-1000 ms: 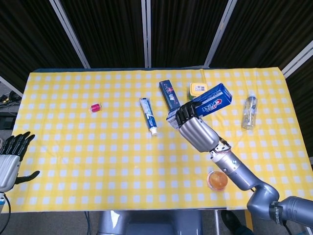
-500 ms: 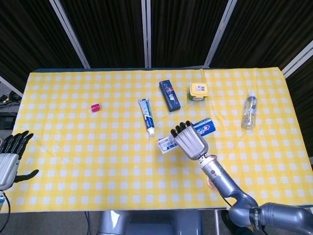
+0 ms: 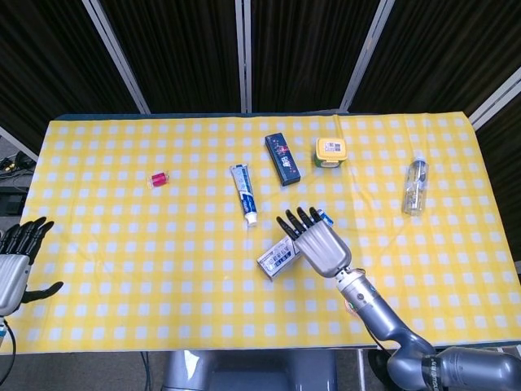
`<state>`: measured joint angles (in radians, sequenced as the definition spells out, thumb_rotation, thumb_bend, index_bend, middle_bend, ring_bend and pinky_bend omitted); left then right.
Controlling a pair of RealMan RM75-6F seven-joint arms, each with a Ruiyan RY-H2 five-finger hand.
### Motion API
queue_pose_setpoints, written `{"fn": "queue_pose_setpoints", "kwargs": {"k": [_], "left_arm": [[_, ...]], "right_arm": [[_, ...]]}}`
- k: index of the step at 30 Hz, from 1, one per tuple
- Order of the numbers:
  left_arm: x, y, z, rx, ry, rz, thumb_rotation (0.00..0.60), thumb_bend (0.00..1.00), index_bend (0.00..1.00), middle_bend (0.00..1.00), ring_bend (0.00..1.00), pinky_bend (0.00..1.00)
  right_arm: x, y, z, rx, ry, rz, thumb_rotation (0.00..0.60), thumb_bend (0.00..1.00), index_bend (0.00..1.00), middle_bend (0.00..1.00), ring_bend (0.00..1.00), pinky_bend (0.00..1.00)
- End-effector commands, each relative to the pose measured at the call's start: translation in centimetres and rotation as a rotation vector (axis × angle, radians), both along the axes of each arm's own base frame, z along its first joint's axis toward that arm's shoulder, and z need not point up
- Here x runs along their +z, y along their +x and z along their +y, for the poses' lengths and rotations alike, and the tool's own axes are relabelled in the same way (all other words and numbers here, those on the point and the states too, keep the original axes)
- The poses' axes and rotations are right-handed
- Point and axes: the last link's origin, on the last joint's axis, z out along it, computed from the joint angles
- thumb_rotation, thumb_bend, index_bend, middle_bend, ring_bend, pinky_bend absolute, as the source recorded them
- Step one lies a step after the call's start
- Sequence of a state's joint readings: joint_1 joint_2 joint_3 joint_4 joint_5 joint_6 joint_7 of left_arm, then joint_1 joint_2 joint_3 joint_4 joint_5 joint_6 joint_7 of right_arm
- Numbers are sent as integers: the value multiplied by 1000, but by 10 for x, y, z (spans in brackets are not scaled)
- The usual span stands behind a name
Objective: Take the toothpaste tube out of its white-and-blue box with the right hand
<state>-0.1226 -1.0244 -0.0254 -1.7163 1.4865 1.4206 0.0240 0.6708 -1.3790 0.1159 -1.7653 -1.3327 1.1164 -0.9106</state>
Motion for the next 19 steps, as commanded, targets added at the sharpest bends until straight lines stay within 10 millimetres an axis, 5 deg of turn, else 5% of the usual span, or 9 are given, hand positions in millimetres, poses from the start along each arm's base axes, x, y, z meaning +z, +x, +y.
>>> {"fn": "queue_pose_setpoints", "kwargs": {"k": [1,10,19], "left_arm": [[2,2,-1,-14,11,-10,600,0,0,0,0,0],[5,8,-7,-68,32,-22,600,0,0,0,0,0],[7,6,-9,-75,32,-26,600,0,0,0,0,0]], "right_arm": [[37,-26,17,-23,-67,-78,600,0,16,91,78,156],[123,-121,59,-164,-253,-293,600,0,13,2,0,0],[150,-165,109,-285,-361,-351,600,0,0,0,0,0]]}}
